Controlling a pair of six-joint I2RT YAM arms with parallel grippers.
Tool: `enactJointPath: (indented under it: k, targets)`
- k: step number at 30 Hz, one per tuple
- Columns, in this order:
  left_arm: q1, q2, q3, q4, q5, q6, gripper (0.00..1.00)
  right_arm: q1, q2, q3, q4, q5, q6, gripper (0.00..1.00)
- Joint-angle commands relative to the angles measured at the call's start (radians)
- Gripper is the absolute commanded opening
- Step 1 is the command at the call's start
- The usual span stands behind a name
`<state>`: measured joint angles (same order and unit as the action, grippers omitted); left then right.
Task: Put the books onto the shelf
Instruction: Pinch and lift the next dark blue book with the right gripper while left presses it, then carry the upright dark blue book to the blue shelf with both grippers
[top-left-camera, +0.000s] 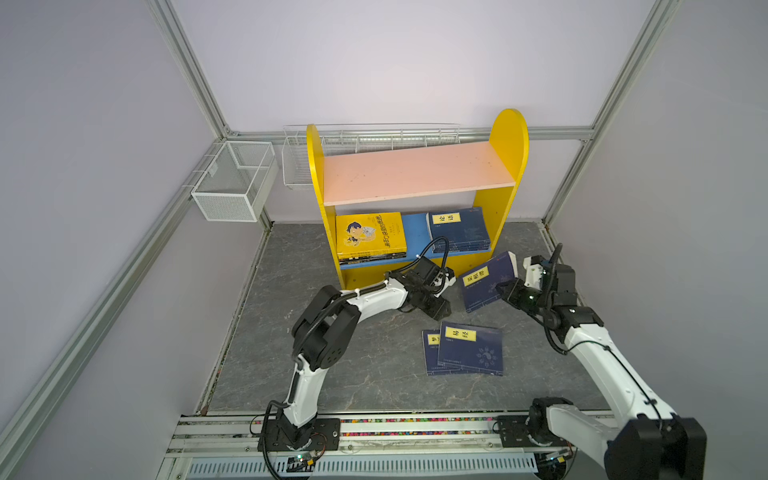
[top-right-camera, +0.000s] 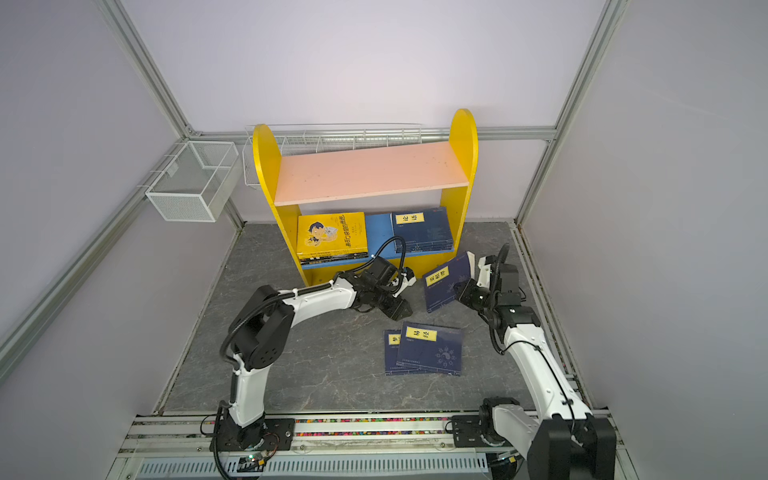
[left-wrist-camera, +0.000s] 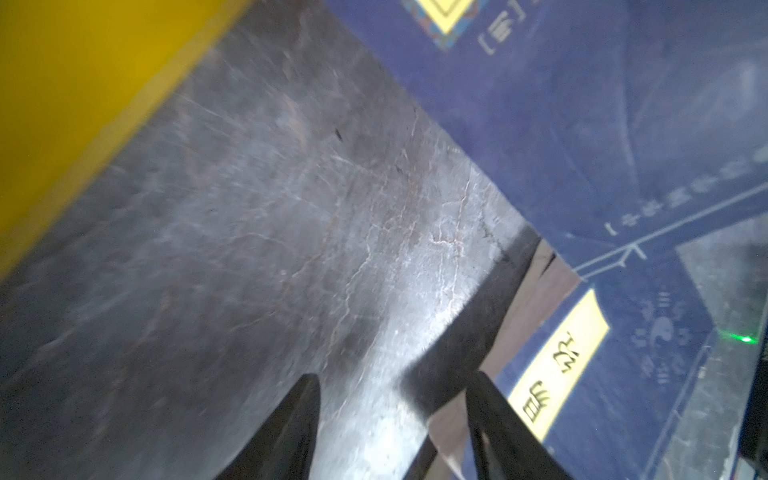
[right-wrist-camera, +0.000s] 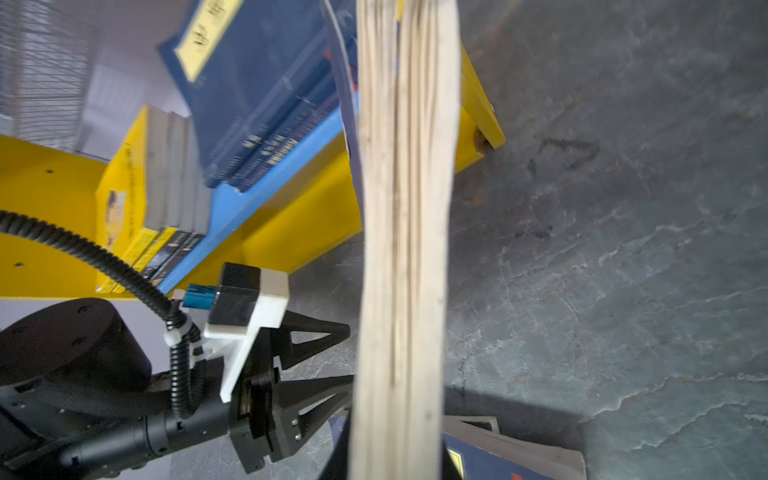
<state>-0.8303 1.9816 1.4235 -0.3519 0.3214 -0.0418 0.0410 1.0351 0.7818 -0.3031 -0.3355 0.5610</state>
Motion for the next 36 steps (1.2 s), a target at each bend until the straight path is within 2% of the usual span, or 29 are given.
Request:
enactJointPath:
  k: [1, 5, 8, 13, 19, 26, 31, 34, 36]
  targets:
    - [0.048, -0.162, -0.064, 0.155, 0.016, -0.121, 0.63, 0.003, -0.093, 0.060, 0.024, -0.096, -0.074, 0.06]
    - [0.159, -0.305, -0.213, 0.393, 0.166, -0.382, 0.76, 0.003, -0.122, 0.088, 0.126, -0.263, -0.033, 0.06]
    - [0.207, -0.347, -0.296, 0.609, 0.241, -0.556, 0.84, 0.004, -0.103, 0.066, 0.301, -0.359, 0.079, 0.06]
    - [0.211, -0.335, -0.289, 0.668, 0.292, -0.602, 0.93, 0.011, -0.024, 0.025, 0.594, -0.384, 0.285, 0.06]
    - [0.211, -0.315, -0.284, 0.754, 0.376, -0.639, 0.93, 0.051, 0.056, 0.045, 0.678, -0.369, 0.326, 0.06]
    - [0.211, -0.271, -0.250, 0.754, 0.398, -0.658, 0.77, 0.099, 0.146, 0.037, 0.836, -0.354, 0.422, 0.06]
    - [0.209, -0.264, -0.233, 0.775, 0.408, -0.667, 0.63, 0.143, 0.206, 0.044, 0.848, -0.339, 0.424, 0.06]
    - [0.207, -0.268, -0.237, 0.798, 0.406, -0.678, 0.43, 0.158, 0.224, 0.046, 0.817, -0.325, 0.399, 0.07]
    - [0.202, -0.271, -0.242, 0.794, 0.397, -0.673, 0.26, 0.158, 0.229, 0.042, 0.784, -0.301, 0.380, 0.08]
